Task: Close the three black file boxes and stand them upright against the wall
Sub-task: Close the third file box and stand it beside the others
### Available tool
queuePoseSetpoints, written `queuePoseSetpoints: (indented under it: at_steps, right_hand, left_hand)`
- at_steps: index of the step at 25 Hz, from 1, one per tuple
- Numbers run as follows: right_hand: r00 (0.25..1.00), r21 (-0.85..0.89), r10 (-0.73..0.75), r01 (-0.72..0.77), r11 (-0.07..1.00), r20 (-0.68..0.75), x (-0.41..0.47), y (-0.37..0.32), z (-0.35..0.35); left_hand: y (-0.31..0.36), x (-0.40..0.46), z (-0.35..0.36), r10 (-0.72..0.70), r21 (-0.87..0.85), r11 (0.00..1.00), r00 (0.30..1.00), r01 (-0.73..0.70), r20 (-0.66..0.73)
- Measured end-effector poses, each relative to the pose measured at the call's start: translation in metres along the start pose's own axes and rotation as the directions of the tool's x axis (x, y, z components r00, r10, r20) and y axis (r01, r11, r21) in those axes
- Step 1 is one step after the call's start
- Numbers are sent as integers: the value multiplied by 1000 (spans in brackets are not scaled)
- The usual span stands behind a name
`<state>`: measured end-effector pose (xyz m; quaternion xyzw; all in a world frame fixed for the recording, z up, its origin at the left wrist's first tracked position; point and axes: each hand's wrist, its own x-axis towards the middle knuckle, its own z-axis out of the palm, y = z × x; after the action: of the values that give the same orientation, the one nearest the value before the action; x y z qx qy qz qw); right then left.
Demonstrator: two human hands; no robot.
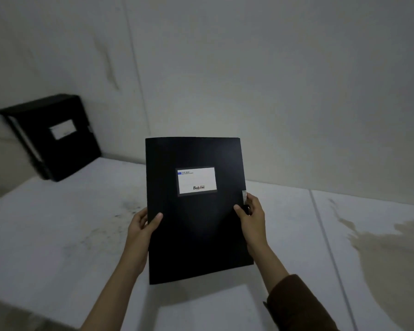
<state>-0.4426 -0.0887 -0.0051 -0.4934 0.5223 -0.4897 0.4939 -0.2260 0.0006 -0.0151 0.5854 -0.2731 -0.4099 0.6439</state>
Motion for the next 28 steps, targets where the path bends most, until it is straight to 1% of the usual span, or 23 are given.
queuePoseSetpoints:
  at_steps: [4, 7, 10, 14, 18, 23, 28]
  right_hand:
    - [998, -8, 1, 0, 1000, 71, -17, -9, 103]
    - [991, -19, -3, 6, 1000, 131, -26, -15, 167]
    - [981, -41, -46, 55, 998, 190, -30, -20, 219]
    - [955, -37, -88, 103, 994, 285, -20, -24, 278]
    - [939, -34, -85, 102, 994, 333, 14, -27, 338]
    - [933, -31, -63, 80, 996, 354, 63, -35, 416]
    - [917, -124, 25, 27, 992, 397, 103, -41, 473]
  left_hand:
    - [30, 15, -90, 64, -19, 998, 991, -67, -120]
    - [45, 24, -146, 94, -42, 994, 978, -104, -187]
    - [53, 33, -185, 114, -73, 988, 961, -136, -252]
    - [61, 56, -219, 137, -75, 983, 936, -170, -325]
    - [77, 102, -248, 153, -36, 984, 928, -175, -340]
    - [107, 171, -282, 211, 112, 976, 926, -185, -312]
    - [124, 227, -309, 222, 196, 967, 913, -162, -342]
